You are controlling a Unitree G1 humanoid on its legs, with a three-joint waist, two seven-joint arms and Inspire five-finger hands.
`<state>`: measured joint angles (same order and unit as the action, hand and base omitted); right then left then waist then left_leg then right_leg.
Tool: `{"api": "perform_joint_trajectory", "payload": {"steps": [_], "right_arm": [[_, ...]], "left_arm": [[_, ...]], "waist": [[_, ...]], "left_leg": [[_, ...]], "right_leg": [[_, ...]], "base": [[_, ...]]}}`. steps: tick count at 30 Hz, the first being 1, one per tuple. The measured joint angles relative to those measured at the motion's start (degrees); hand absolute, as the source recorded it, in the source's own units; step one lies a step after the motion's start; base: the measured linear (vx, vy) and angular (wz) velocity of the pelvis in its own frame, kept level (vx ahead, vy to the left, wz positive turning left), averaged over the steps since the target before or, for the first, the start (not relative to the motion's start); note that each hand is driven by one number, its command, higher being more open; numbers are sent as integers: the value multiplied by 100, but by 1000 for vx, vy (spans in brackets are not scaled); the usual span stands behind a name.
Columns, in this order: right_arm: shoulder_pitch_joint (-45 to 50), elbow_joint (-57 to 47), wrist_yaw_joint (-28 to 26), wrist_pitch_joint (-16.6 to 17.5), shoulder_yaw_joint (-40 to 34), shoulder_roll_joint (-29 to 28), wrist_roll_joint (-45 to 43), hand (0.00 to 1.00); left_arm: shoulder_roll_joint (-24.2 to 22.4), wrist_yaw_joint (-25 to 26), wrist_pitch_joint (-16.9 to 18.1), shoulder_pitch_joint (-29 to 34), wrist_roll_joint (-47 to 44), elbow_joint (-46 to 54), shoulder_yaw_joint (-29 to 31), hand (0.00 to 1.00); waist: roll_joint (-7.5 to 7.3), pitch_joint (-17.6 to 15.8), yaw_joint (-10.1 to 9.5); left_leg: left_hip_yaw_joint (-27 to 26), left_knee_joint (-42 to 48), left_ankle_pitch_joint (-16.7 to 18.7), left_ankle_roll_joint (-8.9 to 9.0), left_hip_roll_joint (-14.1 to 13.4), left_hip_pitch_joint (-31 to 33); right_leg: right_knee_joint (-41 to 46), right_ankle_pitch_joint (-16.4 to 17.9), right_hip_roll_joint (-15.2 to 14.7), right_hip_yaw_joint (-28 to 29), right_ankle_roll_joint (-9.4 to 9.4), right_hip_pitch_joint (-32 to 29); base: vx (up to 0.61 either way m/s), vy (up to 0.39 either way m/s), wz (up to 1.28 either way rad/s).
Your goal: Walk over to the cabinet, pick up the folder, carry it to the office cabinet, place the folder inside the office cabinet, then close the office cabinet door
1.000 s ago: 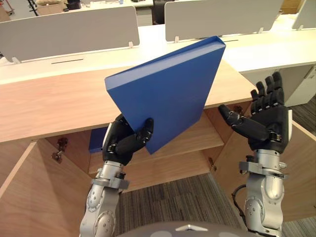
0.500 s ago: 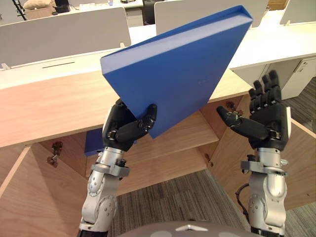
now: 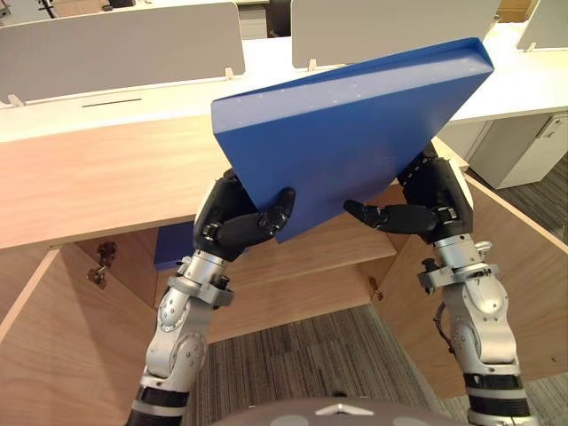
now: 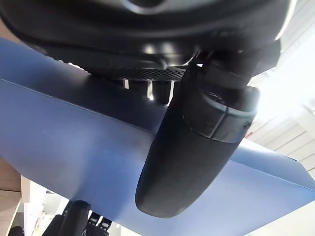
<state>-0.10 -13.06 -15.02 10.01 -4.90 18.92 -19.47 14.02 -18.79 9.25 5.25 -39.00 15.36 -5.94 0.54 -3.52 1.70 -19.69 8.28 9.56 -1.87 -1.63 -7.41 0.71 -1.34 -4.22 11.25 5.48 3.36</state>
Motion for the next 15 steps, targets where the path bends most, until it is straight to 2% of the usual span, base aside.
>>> {"api": "perform_joint_trajectory", "payload": {"steps": [4, 5, 15], "right_arm": [[-185, 269, -132, -14, 181, 472, -92, 100], [-193, 324, -200, -33, 210, 598, -95, 0], [-464, 1130, -407, -271, 628, 1341, -433, 0]], "left_arm": [[148, -22, 0, 0, -143, -116, -1, 0], [143, -30, -2, 3, -176, -175, -16, 0], [350, -207, -79, 261, -385, -423, -195, 0]], "waist": [[-5, 4, -3], [-8, 7, -8], [-30, 26, -77]], "left_leg": [[25, -6, -8, -13, 0, 16], [49, -9, -11, -17, 3, 16], [233, -130, -109, -62, 92, 31]], "right_leg": [[0, -4, -3, -28, -5, 13], [-1, -5, -7, -50, -5, 27], [-62, -5, -89, -243, -5, 81]], "base": [[14, -1, 4], [9, -3, 10], [3, 3, 10]]}}
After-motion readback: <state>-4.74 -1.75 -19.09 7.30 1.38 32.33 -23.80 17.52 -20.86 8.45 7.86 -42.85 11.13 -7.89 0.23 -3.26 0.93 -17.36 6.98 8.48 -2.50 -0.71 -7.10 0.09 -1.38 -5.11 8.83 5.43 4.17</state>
